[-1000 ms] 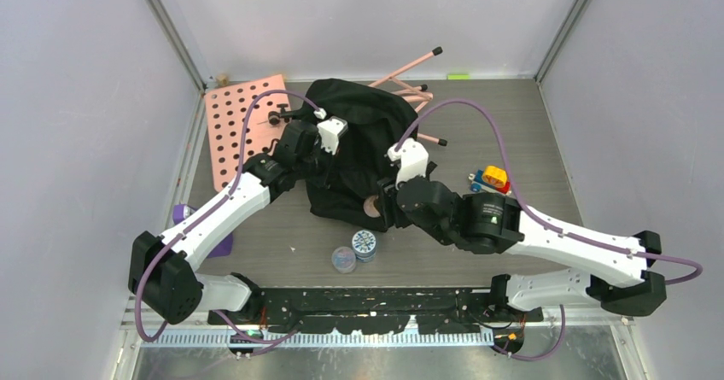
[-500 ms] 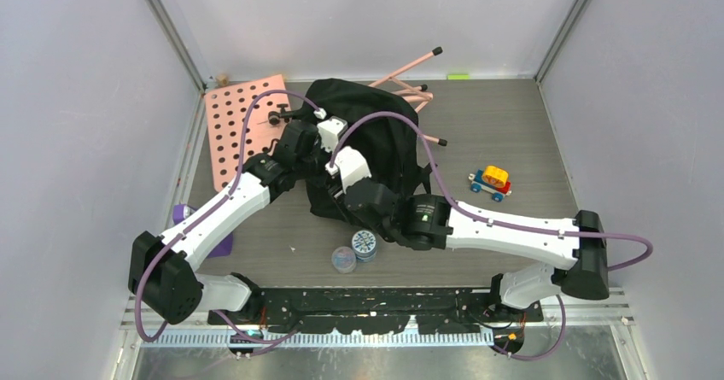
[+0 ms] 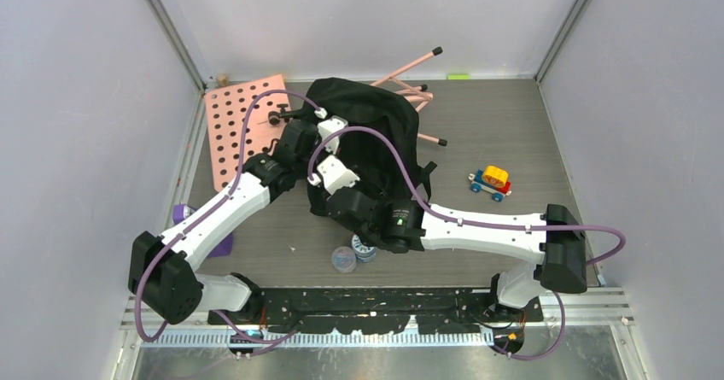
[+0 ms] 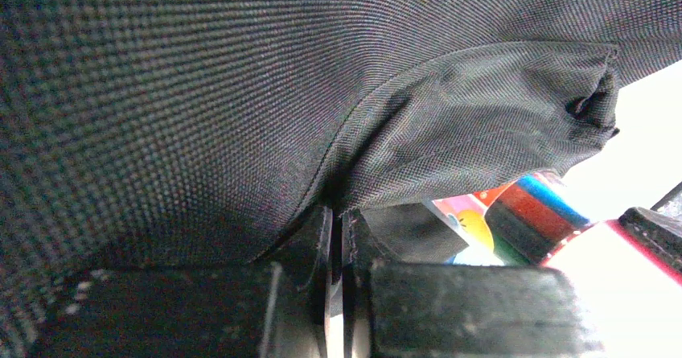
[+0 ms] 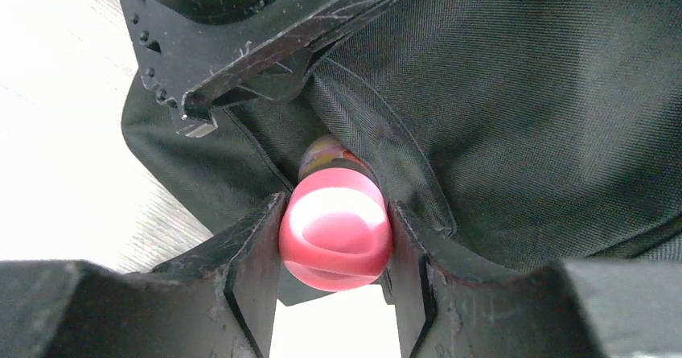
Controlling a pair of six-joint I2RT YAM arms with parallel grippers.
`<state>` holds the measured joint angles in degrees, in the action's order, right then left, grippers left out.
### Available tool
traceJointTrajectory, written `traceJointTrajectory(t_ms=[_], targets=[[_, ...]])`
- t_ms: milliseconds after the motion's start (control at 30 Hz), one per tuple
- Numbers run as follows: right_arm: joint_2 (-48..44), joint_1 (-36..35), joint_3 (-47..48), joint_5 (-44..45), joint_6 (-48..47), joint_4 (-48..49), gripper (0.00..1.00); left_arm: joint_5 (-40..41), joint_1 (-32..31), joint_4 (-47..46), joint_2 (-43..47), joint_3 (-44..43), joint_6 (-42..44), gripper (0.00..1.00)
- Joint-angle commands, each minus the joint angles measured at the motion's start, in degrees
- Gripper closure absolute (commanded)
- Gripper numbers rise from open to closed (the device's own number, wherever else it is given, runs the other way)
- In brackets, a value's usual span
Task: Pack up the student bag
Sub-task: Place the stationery in the student bag.
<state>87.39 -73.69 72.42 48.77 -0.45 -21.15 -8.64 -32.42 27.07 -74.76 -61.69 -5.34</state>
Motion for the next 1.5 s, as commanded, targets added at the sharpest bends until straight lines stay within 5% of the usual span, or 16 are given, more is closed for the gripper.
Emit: traceJointTrajectory(t_ms=[0,333,500,733,967,1133,1467], targets=[[1.2,0.4,2.6,10.0,-2.6,-0.7,0.99,-0.1,0.6,-1.2,1.4,-0.9,0.1,1.00],[6.4,0.6,10.1,1.3,14.8,-25.8,0.99,0.0,0.6,-1.2,1.5,-0.8,0.2,1.00],[5.2,2.0,7.2,-2.0,22.0,-25.9,0.98,0.1,0.6,-1.2,1.9,-0.9,0.2,1.00],[1.9,2.1,4.9,2.1,23.8,-20.3,0.42,0.1,0.6,-1.2,1.8,-0.8,0.2,1.00],[-4.9,2.1,0.6,1.2,21.0,-10.1,0.21,0.4,0.6,-1.1,1.9,-0.8,0.2,1.00],[-7.2,2.2,-3.5,-0.9,19.8,-6.1,0.24,0.3,0.6,-1.1,1.8,-0.9,0.2,1.00],[-3.9,2.2,-2.8,-5.1,20.3,-5.2,0.47,0.7,0.6,-1.0,1.8,-0.9,0.5,1.00]])
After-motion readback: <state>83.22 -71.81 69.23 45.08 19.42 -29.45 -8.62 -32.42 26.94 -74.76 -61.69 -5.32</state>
